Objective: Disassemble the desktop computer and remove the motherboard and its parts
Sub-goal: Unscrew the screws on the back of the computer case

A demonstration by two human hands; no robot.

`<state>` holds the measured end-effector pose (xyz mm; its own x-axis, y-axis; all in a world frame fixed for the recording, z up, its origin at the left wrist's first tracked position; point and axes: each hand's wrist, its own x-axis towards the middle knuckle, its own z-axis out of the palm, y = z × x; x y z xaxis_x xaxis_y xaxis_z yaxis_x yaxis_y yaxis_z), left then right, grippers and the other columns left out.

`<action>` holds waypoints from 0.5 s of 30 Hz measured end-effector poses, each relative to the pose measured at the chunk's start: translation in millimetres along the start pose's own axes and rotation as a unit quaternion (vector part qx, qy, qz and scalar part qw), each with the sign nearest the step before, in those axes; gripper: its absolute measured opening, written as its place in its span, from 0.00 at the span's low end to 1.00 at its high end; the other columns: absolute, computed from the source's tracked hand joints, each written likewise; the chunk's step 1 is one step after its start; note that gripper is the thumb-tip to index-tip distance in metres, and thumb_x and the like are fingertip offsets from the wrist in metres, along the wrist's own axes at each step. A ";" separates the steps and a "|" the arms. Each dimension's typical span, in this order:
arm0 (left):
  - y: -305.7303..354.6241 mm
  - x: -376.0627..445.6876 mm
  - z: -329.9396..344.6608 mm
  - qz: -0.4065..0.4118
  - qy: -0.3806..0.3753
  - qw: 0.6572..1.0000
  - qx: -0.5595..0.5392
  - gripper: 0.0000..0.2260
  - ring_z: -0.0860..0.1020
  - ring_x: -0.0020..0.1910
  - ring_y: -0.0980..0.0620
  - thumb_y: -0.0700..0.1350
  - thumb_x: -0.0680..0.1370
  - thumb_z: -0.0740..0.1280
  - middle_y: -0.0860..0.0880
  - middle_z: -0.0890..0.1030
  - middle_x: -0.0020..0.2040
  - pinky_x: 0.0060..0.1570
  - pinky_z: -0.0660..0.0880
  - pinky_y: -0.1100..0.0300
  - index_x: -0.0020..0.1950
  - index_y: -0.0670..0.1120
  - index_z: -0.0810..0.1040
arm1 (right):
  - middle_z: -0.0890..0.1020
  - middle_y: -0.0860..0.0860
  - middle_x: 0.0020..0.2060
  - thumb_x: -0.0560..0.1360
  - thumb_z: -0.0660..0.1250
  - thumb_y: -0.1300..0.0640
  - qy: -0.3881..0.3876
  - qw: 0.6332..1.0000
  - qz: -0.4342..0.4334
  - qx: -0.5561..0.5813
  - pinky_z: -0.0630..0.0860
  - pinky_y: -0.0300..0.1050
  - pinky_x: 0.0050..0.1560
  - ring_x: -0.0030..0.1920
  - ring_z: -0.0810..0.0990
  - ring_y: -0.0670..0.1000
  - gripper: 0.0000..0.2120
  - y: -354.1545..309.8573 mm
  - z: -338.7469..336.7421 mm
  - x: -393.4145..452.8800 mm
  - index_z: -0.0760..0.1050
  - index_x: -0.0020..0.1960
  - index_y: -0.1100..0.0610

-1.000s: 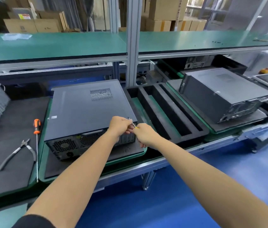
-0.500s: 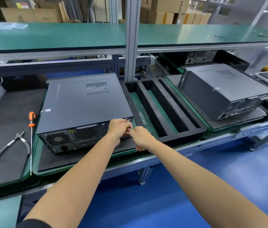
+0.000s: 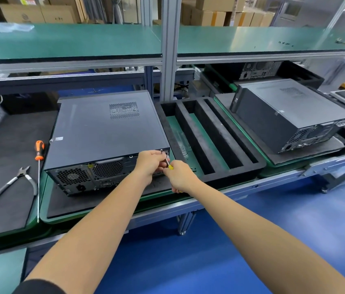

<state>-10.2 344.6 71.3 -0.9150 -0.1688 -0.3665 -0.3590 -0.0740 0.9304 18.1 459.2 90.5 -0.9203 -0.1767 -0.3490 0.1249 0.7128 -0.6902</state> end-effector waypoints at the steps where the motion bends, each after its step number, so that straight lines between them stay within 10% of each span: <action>1: -0.5 -0.2 -0.1 -0.002 0.000 1.000 -0.003 0.06 0.76 0.26 0.58 0.37 0.77 0.68 0.49 0.84 0.33 0.26 0.73 0.65 0.41 0.45 0.80 | 0.75 0.54 0.33 0.81 0.55 0.56 0.007 1.000 -0.003 0.001 0.67 0.35 0.18 0.22 0.75 0.50 0.09 1.4 1.1 0.4 0.66 0.43 0.56; 8: -0.6 1.6 0.8 -0.007 0.006 1.000 0.001 0.07 0.76 0.26 0.57 0.37 0.77 0.67 0.48 0.84 0.33 0.25 0.72 0.65 0.41 0.44 0.81 | 0.76 0.56 0.44 0.81 0.60 0.54 0.050 0.999 -0.011 0.002 0.80 0.54 0.43 0.39 0.77 0.57 0.08 4.0 8.0 3.6 0.68 0.45 0.56; 15: 4.8 3.1 9.0 -0.028 0.021 0.999 0.002 0.06 0.76 0.24 0.55 0.38 0.75 0.72 0.46 0.81 0.30 0.28 0.77 0.63 0.39 0.37 0.81 | 0.80 0.56 0.46 0.75 0.64 0.59 0.144 0.981 -0.025 -0.131 0.70 0.46 0.39 0.42 0.75 0.56 0.04 6.7 14.1 2.0 0.72 0.50 0.57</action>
<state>-16.4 352.5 74.6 -0.8851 -0.2058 -0.4175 -0.4100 -0.0801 0.9086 22.4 454.1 76.2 -0.9940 -0.0450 -0.0994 0.0111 0.8645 -0.5026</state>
